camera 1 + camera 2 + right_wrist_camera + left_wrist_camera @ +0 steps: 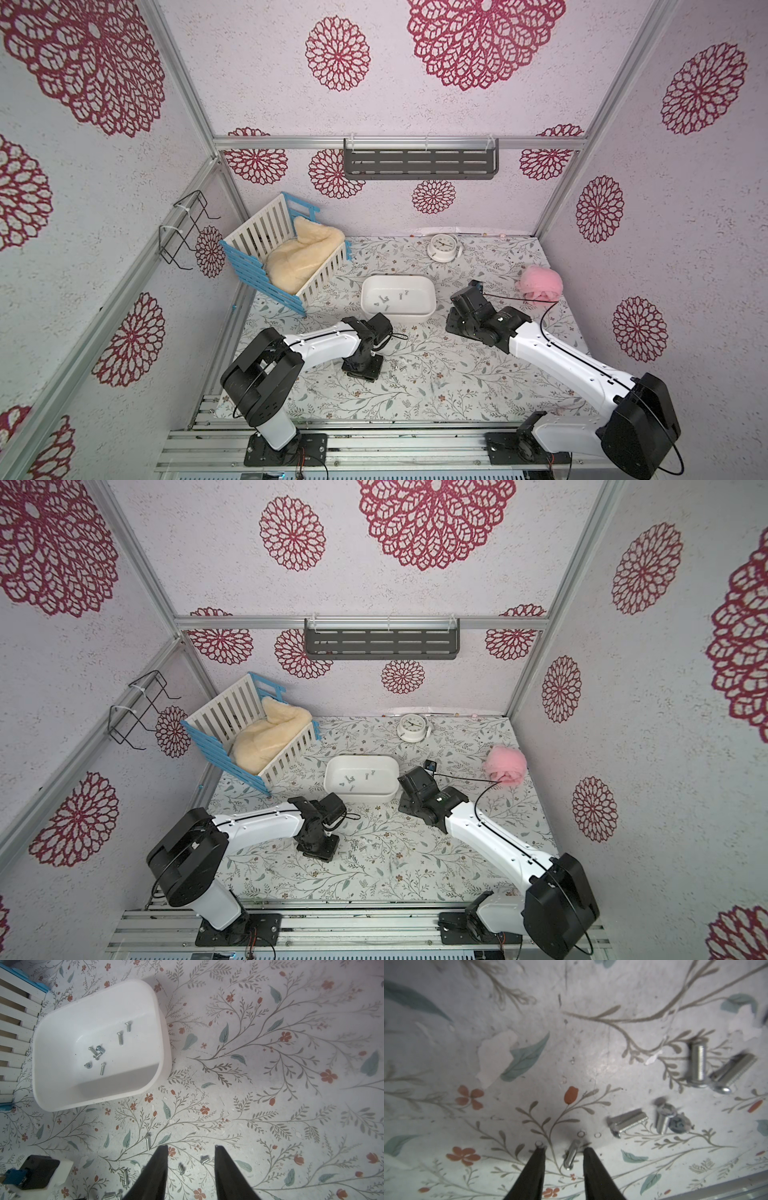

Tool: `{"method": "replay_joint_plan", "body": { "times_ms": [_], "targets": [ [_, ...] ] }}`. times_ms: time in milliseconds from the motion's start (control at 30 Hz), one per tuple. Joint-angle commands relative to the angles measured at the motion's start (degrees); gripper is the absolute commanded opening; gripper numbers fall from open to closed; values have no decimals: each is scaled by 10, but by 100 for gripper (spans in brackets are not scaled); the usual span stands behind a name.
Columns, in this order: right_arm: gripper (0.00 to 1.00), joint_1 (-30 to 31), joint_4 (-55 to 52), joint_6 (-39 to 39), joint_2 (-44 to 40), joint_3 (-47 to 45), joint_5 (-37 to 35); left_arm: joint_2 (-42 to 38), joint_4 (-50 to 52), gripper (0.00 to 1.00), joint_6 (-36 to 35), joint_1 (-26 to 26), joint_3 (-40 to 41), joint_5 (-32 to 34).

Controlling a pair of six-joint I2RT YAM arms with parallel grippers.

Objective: Put the screws on the desktop into the storage box
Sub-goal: Pick up the screw from the center of the board.

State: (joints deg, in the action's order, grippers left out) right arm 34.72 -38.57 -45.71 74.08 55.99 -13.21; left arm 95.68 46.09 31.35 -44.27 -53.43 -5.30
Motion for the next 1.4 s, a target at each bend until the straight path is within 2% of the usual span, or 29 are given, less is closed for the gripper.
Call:
{"method": "replay_joint_plan", "body": {
  "times_ms": [0, 800, 1200, 1367],
  "targets": [
    [40, -4, 13, -4, -5, -4, -2, 7, -10, 32, -1, -11, 4, 2],
    [40, -4, 13, -7, -14, -10, 0, 5, -7, 8, 2, -14, 4, 5],
    [40, -4, 14, -6, -19, -13, -1, -38, 44, 7, -10, -12, -44, 34],
    [40, -5, 13, -4, -23, -16, -2, -70, 94, 7, -44, 17, -95, 65]
  ]
}}
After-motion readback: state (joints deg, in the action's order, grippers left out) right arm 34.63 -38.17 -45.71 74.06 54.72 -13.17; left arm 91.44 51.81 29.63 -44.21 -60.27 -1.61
